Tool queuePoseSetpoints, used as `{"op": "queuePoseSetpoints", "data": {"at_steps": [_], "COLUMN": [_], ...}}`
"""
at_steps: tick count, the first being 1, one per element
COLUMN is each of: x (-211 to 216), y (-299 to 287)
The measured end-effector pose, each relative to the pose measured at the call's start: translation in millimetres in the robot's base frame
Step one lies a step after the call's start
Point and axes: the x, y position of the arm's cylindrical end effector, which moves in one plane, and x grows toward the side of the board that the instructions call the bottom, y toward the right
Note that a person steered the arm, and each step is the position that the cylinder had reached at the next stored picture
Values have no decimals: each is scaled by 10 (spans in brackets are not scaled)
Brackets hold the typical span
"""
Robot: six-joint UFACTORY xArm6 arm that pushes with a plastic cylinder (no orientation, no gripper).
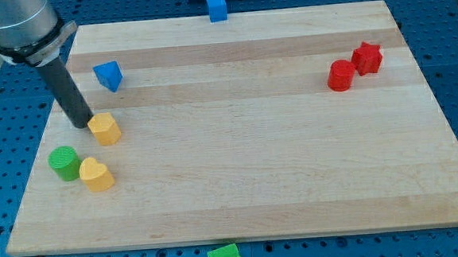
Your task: Push the blue triangle closer to the yellow hexagon
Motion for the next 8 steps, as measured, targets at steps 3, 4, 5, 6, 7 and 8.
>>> {"op": "queuePoseSetpoints", "data": {"at_steps": [3,4,5,6,7,8], "x": [-268,-626,-749,-749,-749,-746], "y": [845,717,600,423,414,418]}}
